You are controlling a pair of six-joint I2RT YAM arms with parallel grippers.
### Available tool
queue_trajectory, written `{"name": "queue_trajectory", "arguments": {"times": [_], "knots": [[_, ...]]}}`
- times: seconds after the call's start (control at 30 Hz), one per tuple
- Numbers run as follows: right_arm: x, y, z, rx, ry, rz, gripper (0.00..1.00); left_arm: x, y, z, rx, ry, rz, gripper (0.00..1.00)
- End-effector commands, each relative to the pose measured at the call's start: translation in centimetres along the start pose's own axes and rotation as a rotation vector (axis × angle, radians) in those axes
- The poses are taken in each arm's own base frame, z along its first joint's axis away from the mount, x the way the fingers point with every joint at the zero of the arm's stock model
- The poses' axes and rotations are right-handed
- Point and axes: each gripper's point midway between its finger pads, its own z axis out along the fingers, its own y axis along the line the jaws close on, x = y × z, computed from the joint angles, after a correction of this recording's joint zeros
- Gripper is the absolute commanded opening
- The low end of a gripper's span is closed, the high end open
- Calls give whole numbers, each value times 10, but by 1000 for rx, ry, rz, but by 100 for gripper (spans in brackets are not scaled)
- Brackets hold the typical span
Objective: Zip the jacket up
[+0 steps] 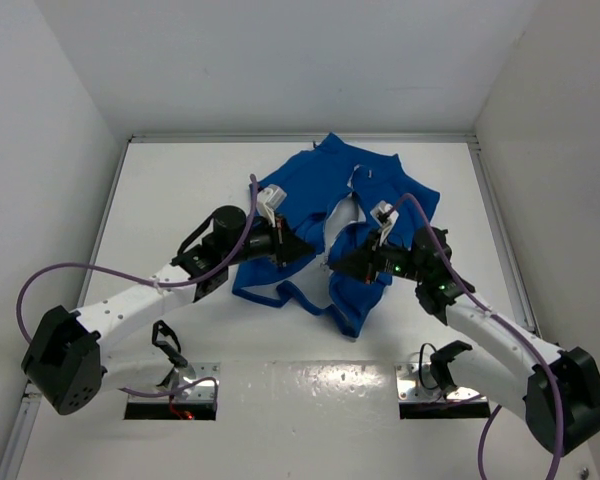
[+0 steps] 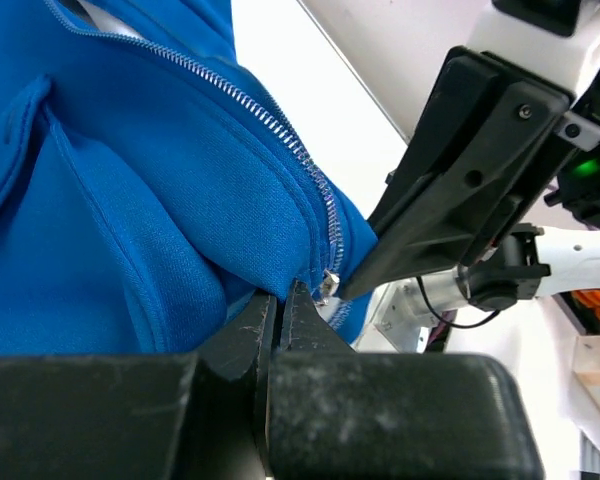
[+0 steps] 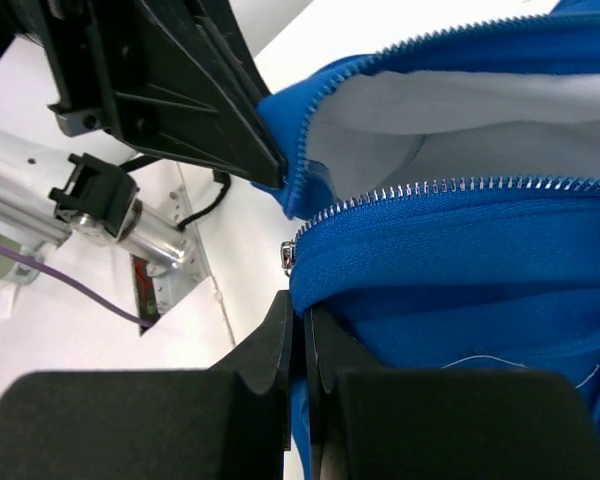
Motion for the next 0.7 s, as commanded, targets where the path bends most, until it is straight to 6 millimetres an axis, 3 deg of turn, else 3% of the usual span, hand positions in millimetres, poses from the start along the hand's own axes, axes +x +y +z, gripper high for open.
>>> {"name": "queue_trajectory", "arguments": {"times": [0.0,0.2,0.47,0.67], "knots": [[-34,27,3,-106,-67,-75,0,-19,-15,-2,33,-72,81,0],[-29,44,-2,-187,-25,-79,0,-20,-14,-3,23,-78,101,0],[-25,33,-5,-157,-10,-44,0,-23,-24,-8,67,-81,135,0],[-31,20,-5,-114,-30,-3,0,-9,-17,-8,56,-41,137,0]]}}
